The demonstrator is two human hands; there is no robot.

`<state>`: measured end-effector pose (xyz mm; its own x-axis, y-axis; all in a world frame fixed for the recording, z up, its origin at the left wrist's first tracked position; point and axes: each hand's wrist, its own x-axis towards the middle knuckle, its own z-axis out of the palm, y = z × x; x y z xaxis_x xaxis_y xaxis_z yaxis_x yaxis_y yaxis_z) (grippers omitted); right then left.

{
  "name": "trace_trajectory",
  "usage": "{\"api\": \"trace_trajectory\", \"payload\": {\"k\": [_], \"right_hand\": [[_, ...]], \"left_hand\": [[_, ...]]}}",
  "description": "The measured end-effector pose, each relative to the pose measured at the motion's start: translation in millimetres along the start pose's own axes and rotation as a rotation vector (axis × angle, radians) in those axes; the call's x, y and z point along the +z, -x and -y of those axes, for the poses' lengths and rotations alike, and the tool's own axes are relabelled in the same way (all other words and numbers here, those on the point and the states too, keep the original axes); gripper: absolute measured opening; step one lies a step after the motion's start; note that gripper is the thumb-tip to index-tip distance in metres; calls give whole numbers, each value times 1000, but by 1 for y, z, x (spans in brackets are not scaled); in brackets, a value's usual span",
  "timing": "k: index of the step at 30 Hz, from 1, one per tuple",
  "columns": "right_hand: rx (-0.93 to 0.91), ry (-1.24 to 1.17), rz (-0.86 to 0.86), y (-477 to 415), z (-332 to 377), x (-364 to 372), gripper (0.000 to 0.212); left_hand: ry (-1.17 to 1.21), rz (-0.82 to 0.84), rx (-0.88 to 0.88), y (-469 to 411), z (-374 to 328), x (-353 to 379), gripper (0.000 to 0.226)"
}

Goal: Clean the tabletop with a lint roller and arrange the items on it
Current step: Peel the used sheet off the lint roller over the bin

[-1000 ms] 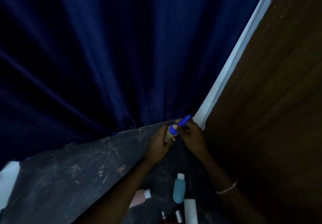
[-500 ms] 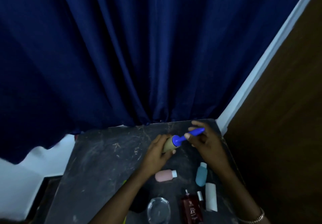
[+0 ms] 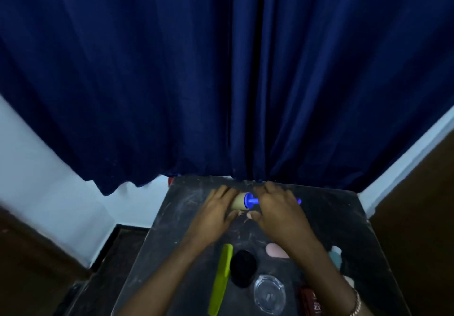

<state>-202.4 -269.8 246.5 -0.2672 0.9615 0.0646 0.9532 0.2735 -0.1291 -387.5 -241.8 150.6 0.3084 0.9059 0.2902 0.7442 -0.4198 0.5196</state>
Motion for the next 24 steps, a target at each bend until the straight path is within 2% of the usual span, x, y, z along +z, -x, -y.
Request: {"api": "trace_trajectory", "payload": {"k": [8,14,18,24], "right_hand": [[-42,12,187,-18,69,23,42],[-174,-43,215,-25,118,45,55],[-265,-92,211,-25,154,61,52],[-354,-129,278,-22,177,86,44]], "left_hand": [[-144,-38,-45,53,26,-48,49],[-222,-69,-96,95,50,-80,49],[-272,-77,-152,129,72,-106,48],[-292,-152,-448,214,127,-166,49]]}}
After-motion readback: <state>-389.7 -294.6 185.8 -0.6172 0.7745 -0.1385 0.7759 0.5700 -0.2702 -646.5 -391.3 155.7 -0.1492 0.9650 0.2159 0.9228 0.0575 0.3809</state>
